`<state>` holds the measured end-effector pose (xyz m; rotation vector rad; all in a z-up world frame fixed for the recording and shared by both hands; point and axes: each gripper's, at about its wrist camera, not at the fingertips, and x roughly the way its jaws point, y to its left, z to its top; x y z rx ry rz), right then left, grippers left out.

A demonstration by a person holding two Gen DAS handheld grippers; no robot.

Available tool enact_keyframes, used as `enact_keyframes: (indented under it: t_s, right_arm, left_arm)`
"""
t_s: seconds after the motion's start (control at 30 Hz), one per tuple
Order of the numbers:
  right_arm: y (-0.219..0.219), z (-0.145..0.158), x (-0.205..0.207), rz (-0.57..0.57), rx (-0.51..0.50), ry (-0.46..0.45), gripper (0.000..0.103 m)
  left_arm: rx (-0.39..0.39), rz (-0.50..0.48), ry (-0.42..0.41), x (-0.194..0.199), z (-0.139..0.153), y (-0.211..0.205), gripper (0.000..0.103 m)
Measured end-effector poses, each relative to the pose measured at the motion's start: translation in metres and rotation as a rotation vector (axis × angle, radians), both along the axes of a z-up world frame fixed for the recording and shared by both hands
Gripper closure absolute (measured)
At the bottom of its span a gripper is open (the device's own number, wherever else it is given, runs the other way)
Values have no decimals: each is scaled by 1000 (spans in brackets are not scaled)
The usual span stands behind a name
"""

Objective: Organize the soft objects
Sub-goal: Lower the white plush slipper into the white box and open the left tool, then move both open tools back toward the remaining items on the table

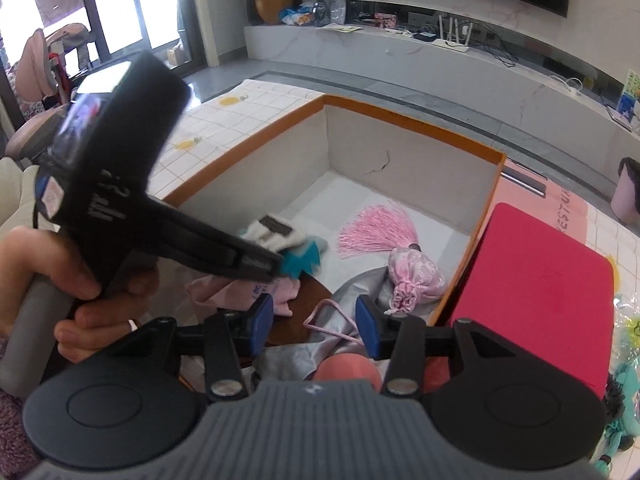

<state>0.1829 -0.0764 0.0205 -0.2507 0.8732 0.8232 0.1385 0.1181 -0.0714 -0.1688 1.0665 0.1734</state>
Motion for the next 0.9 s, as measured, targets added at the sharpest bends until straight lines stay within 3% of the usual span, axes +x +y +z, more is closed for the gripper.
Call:
enact_keyframes:
  t_s: [0.1, 0.23, 0.4, 0.47, 0.57, 0.67, 0.9]
  right_arm:
    - [0, -1, -1, 2, -5, 0, 50]
    - [0, -2, -2, 2, -17, -4, 49]
    - [-3, 3, -2, -12, -9, -9, 41]
    - [-3, 3, -1, -10, -11, -11, 40]
    - [-3, 4, -3, -16, -20, -18, 30]
    - [-2, 6, -4, -17, -17, -22, 28]
    - [-5, 9, -6, -22, -7, -39, 21]
  left_arm:
    - [-25, -7, -18, -2, 2, 2, 53]
    - [-65, -38, -29, -6, 7, -2, 32]
    - [-119, -31, -75, -19, 16, -1, 20]
    - [-132, -30, -100, -25, 21, -1, 19]
    - [-195, -9, -117, -30, 30, 4, 18]
    - [-250, 15, -123, -35, 38, 14, 18]
    - [-211, 56, -191, -43, 50, 19, 17]
